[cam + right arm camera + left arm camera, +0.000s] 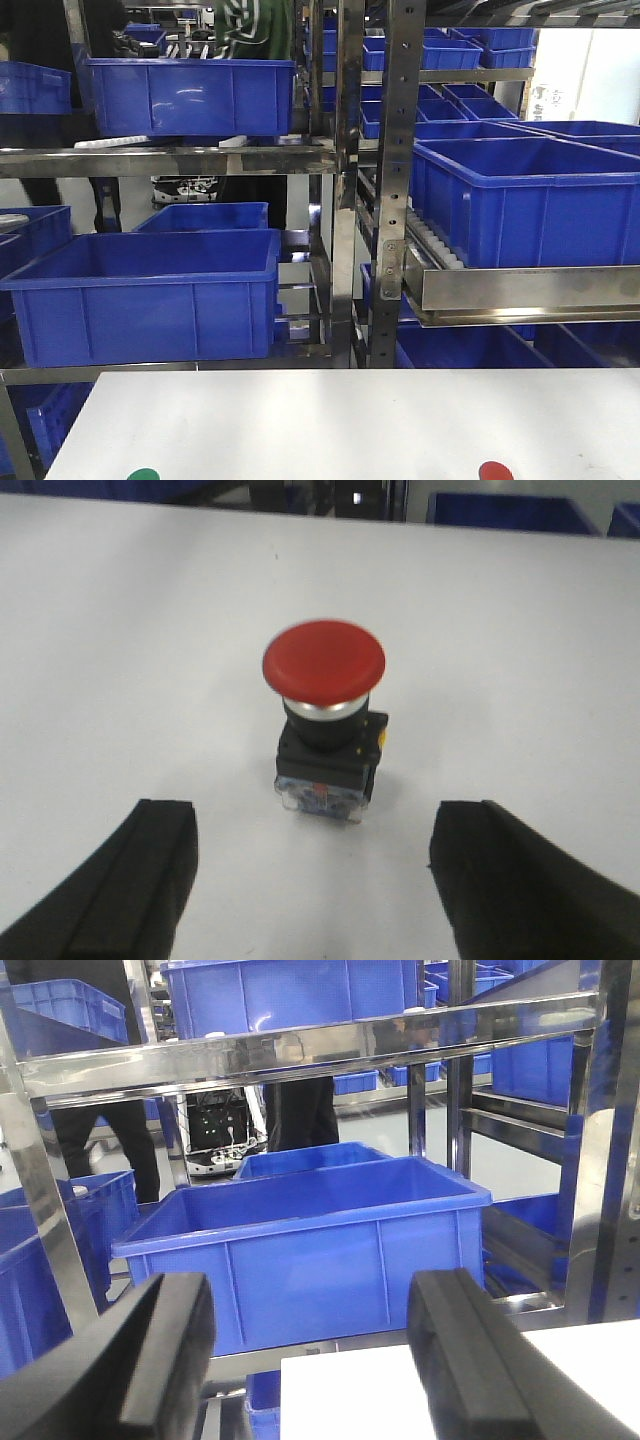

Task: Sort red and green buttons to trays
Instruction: 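Grasp the red button with the right gripper and the green button with the left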

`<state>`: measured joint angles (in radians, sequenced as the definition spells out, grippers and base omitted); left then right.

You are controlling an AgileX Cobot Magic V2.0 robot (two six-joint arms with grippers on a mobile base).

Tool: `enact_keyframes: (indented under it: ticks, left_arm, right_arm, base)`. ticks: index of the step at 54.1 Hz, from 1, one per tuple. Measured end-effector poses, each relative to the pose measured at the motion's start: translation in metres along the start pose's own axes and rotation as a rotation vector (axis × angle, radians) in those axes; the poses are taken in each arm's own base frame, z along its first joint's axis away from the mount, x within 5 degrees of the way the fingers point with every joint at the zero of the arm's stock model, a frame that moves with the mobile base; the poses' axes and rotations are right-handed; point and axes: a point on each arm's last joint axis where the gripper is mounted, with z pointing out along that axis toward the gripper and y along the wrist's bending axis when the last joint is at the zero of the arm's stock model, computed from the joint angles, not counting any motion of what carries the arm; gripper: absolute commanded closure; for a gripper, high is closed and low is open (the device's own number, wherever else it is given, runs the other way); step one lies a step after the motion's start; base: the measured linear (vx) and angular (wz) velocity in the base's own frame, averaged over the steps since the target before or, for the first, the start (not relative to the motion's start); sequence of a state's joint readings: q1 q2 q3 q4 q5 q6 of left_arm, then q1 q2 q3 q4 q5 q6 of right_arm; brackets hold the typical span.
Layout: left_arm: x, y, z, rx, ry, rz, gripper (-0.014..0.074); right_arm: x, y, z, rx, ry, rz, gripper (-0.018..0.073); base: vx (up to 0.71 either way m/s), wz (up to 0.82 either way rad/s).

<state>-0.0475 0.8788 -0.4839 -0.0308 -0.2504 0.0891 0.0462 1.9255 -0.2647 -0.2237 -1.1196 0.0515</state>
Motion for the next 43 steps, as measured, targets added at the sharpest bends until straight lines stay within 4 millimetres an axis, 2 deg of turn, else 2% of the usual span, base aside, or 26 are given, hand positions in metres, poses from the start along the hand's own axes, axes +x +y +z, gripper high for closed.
enact_keyframes:
  ticks: [5, 18, 22, 30, 38, 43]
  left_arm:
    - [0.0, 0.0, 0.0, 0.0, 0.0, 0.0, 0.0058]
    - [0.0, 0.0, 0.0, 0.0, 0.0, -0.001, 0.0058]
    - [0.0, 0.0, 0.0, 0.0, 0.0, -0.001, 0.0058]
    - [0.001, 0.0, 0.0, 0.001, 0.009, -0.004, 0.0058]
    - [0.011, -0.001, 0.007, 0.005, 0.094, -0.058, 0.0058]
    - [0.03, -0.002, 0.02, 0.008, 0.212, -0.069, 0.0058]
  right_arm:
    - [0.003, -0.003, 0.016, -0.002, 0.006, 0.002, 0.0023]
    - [-0.004, -0.008, 0.064, -0.048, -0.059, -0.031, 0.0049]
    - [-0.006, -0.009, 0.076, -0.068, -0.072, -0.022, 0.0154]
    - [-0.007, -0.01, 0.083, -0.075, -0.085, 0.014, 0.0559]
    - [-0.007, -0.01, 0.083, -0.076, -0.084, 0.025, 0.0573]
    - [-0.007, -0.01, 0.083, -0.076, -0.084, 0.025, 0.057]
  base:
    - [0.0, 0.0]
    - [0.0, 0.0]
    - [0.0, 0.0]
    - [0.0, 0.0]
    - [0.0, 0.0]
    - [0.0, 0.0]
